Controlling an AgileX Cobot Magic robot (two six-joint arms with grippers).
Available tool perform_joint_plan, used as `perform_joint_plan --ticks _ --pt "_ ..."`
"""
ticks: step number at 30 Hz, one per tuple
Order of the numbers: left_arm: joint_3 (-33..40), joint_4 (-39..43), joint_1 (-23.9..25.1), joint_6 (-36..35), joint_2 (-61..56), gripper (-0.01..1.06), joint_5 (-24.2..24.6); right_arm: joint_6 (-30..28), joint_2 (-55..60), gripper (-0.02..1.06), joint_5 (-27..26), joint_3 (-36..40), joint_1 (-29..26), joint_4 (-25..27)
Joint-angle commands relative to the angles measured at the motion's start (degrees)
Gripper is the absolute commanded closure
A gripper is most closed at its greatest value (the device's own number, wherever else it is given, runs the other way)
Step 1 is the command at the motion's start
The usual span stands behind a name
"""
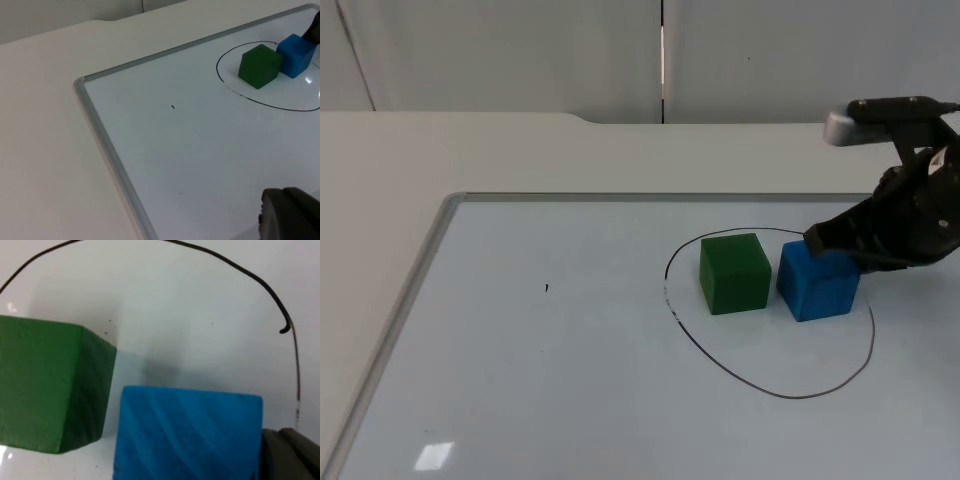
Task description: Push the two cubes into the marked area.
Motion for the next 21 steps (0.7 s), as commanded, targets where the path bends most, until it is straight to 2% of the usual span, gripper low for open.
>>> perform_joint_plan --ticks 1,9,11,21 --pt "0.3 0.3 0.1 0.1 -0.2 1.05 -0.1 0.2 -0.2 1.04 0.7 -0.3 0.1 -0.5" --pt "0.3 0.3 0.1 0.1 -0.2 1.05 -0.1 0.2 -2.8 1.04 2.1 -0.3 0.1 -1.9" --pt "0.3 0.3 0.1 0.1 -0.2 1.05 -0.1 0.2 -5.7 1.04 2.5 -0.3 0.1 -3.3" --pt "0.3 0.3 0.1 0.1 -0.2 1.05 -0.1 0.1 -21.5 1.04 6.7 -0.3 0.1 -3.3"
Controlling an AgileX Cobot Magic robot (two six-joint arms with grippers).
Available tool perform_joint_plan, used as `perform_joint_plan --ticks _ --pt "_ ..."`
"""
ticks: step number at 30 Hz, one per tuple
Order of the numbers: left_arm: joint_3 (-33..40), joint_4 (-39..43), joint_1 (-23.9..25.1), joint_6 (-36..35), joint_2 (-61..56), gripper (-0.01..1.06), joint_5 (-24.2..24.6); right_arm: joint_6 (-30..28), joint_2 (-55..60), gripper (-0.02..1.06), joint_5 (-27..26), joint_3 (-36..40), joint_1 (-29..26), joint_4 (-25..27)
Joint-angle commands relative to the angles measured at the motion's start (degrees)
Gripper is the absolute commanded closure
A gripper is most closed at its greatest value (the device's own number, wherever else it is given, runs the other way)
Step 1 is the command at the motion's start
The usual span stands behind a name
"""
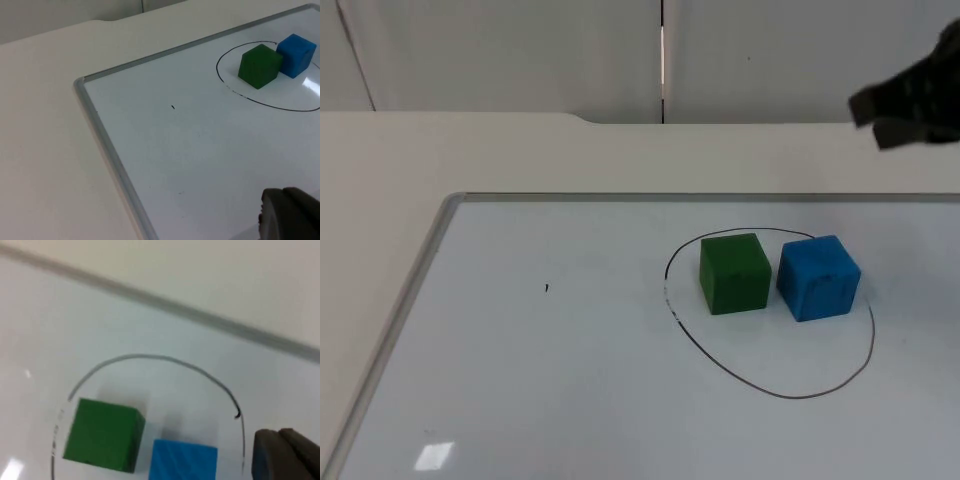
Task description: Push the two cubes into the marked area.
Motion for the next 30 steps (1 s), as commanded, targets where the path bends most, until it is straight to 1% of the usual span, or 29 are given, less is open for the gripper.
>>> perform_joint_plan --ticks 1,3,8,11,14,15,19,20,25,26,28,30 --pt "0.3 0.3 0.1 0.1 -0.2 1.05 -0.1 0.0 -4.0 1.04 1.6 -0.3 0.1 -0.4" --pt "0.3 0.3 0.1 0.1 -0.2 1.05 -0.1 0.0 -5.8 1.04 2.1 -0.3 0.1 -0.4" --pt "0.3 1.2 0.1 0.1 -0.2 1.05 -0.1 0.0 -12.7 1.04 5.8 -0.1 0.1 -0.4" --pt "0.3 1.3 0.1 0.1 -0.2 1.05 -0.1 0.0 -15.4 1.04 6.2 0.9 0.1 -0.4" --pt "0.3 1.6 0.1 0.1 -0.2 1.05 -0.1 0.0 -19.7 1.04 6.1 4.3 0.2 -0.4" --pt "0.3 1.6 0.1 0.1 -0.2 1.05 -0.1 0.0 -19.7 1.04 6.1 4.3 0.2 -0.4" --pt "0.3 2.6 0.1 0.1 -0.2 1.05 -0.1 0.0 -26.4 1.04 6.1 10.9 0.2 -0.4" --pt "0.3 2.6 0.1 0.1 -0.2 1.05 -0.1 0.0 -26.4 1.04 6.1 10.9 0.2 -0.4" --pt "0.3 2.6 0.1 0.1 -0.2 1.05 -0.1 0.0 -36.3 1.04 6.4 19.1 0.2 0.2" --pt "0.3 2.6 0.1 0.1 -0.2 1.05 -0.1 0.0 -36.3 1.04 6.4 19.1 0.2 0.2" --pt "0.3 2.6 0.1 0.1 -0.2 1.05 -0.1 0.0 -40.6 1.04 7.7 21.0 0.2 0.2" --pt "0.3 2.6 0.1 0.1 -0.2 1.05 -0.1 0.0 -46.6 1.04 11.0 22.4 0.2 0.2"
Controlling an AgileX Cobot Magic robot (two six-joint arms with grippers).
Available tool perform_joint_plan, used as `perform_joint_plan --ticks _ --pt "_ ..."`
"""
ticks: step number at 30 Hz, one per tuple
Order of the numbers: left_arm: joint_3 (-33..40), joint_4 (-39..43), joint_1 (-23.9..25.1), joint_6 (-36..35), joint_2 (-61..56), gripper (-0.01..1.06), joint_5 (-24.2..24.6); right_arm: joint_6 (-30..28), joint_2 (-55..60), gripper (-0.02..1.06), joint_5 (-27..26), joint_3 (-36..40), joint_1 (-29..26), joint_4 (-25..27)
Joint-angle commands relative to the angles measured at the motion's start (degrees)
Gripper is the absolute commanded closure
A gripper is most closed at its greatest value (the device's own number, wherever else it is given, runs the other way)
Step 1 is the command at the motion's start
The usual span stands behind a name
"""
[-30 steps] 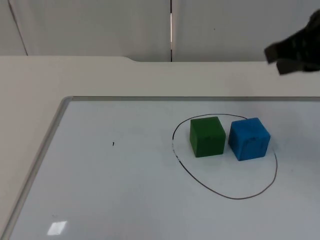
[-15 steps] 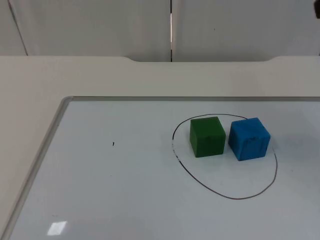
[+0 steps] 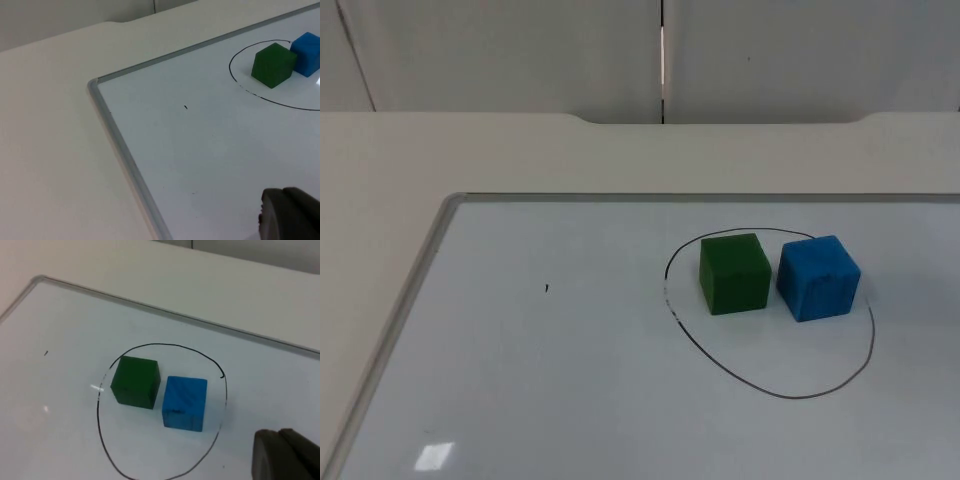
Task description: Push the two cubes into the marked area.
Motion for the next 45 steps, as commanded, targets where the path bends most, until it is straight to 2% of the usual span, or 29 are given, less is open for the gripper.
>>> perform_joint_plan --ticks 1,6,8,12,17,25,32,34,39,43,45 --pt "0.3 0.4 0.1 0.1 -0.2 1.05 -0.1 0.0 -4.8 1.04 2.6 1.2 0.2 0.2" --pt "0.3 0.5 0.1 0.1 -0.2 1.05 -0.1 0.0 -15.2 1.04 9.1 1.6 0.2 -0.4" --pt "0.3 0.5 0.1 0.1 -0.2 1.05 -0.1 0.0 -16.1 1.04 9.8 1.6 0.2 -0.4" --pt "0.3 0.5 0.1 0.1 -0.2 1.05 -0.1 -1.1 -22.6 1.04 16.7 1.6 0.2 -0.4" --pt "0.3 0.5 0.1 0.1 -0.2 1.05 -0.1 -1.9 -27.9 1.04 21.8 1.6 0.2 -0.4" --pt "0.3 0.5 0.1 0.1 -0.2 1.05 -0.1 -1.9 -35.9 1.04 25.4 1.6 0.2 -0.4" --pt "0.3 0.5 0.1 0.1 -0.2 1.05 -0.1 -1.9 -43.6 1.04 31.5 1.8 0.2 -1.0" --pt "0.3 0.5 0.1 0.1 -0.2 1.05 -0.1 -1.8 -44.9 1.04 31.7 2.4 0.2 -1.5" --pt "0.3 0.5 0.1 0.1 -0.2 1.05 -0.1 2.8 -50.1 1.04 32.9 4.7 0.2 -4.9" --pt "0.3 0.5 0.1 0.1 -0.2 1.05 -0.1 2.8 -50.2 1.04 33.2 4.7 0.2 -5.0" --pt "0.3 0.5 0.1 0.1 -0.2 1.05 -0.1 2.8 -50.2 1.04 35.0 4.7 0.2 -5.4"
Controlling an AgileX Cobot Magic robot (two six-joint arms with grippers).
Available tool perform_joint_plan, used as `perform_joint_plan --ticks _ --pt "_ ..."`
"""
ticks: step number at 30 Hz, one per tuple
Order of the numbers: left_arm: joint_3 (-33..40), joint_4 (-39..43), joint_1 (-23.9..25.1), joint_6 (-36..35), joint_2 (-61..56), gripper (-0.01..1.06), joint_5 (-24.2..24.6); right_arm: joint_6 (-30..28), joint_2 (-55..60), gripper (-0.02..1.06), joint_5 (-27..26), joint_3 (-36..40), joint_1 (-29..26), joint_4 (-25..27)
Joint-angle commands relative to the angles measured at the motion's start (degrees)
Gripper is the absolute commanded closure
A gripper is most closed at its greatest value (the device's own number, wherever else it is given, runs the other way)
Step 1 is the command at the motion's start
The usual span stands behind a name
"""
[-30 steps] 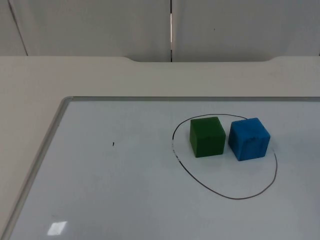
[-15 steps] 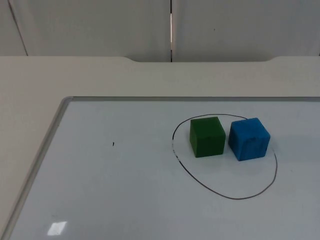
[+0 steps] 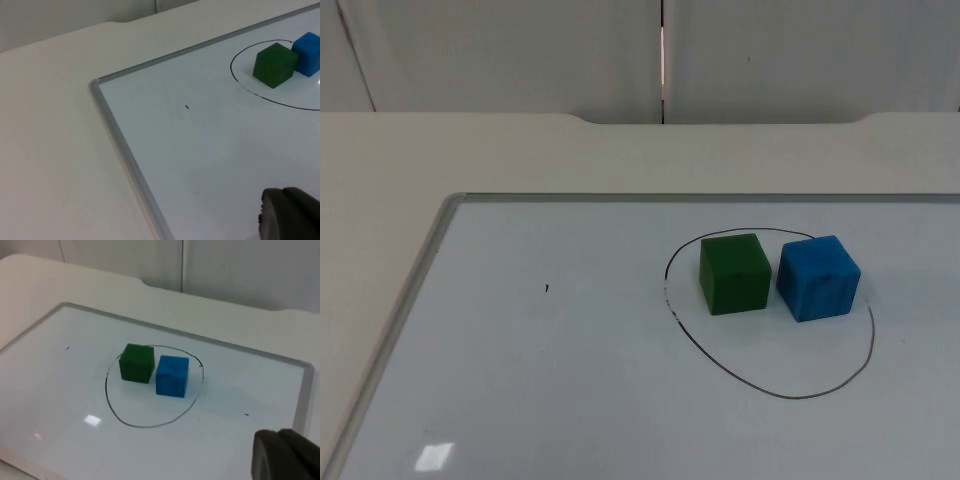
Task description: Push the two cubes into the marked area.
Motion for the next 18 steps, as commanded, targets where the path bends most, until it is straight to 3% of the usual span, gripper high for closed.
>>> perform_joint_plan --ticks 1,4,18 --pt "0.3 0.4 0.1 0.1 -0.2 1.05 -0.1 0.3 -0.2 1.04 1.1 0.3 0.2 -0.6" --pt "0.3 0.4 0.1 0.1 -0.2 1.05 -0.1 1.3 -0.2 1.04 3.6 1.9 0.2 -3.1" --pt "0.3 0.4 0.1 0.1 -0.2 1.05 -0.1 1.7 -0.2 1.04 3.6 1.7 0.2 -3.3"
